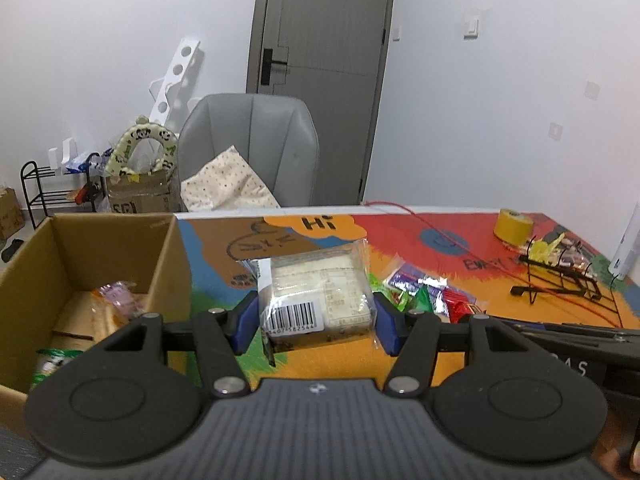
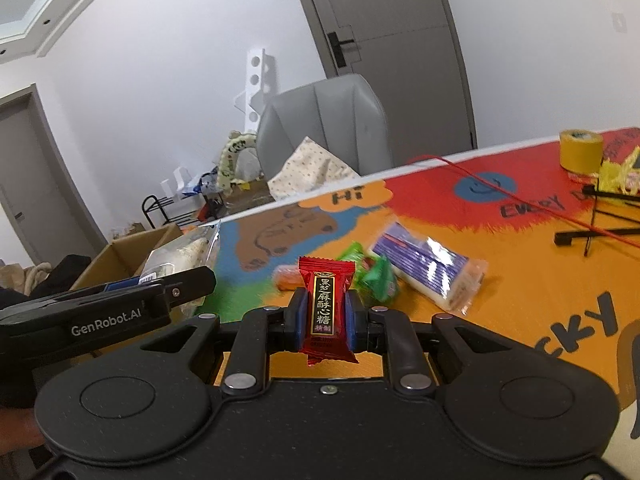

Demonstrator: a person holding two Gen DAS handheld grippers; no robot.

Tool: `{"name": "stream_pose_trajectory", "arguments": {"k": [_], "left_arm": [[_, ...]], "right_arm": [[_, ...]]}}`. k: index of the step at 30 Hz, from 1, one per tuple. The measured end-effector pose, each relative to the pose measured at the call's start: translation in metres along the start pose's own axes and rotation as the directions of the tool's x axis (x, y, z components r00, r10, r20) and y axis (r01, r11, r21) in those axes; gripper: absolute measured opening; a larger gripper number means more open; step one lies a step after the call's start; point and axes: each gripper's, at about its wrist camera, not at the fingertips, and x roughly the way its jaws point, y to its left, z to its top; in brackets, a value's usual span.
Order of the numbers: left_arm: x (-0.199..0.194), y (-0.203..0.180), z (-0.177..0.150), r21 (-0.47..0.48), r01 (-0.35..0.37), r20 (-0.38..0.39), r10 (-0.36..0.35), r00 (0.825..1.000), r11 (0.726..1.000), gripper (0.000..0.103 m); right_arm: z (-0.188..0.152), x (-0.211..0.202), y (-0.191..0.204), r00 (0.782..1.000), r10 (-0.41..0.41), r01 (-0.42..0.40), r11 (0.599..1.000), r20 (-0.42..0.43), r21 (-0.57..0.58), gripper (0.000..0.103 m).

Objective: Organize snacks
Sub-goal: 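Carry the sandwich pack and red candy over the cardboard box with both grippers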

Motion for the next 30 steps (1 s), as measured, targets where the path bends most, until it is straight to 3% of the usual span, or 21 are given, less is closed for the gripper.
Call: {"name": "stream_pose_trajectory", "arguments": {"k": [18, 30], "left_arm": [[-0.038, 0.04, 0.006, -0.061, -0.031, 0.051, 0.034, 0.998, 0.998, 0.058], [-0.048, 0.073, 0.01, -0.102, -0.064, 0.079, 0.072, 0.994, 0.993, 0.058]], "right_arm": [[0.013, -0.007, 0.042, 0.998, 0.043, -0.04, 0.997, 0.037, -0.071, 0.018], [0.021, 0.011, 0.068, 0.997, 0.073, -0.069, 0.991, 0.029, -0.111, 0.018]]}}
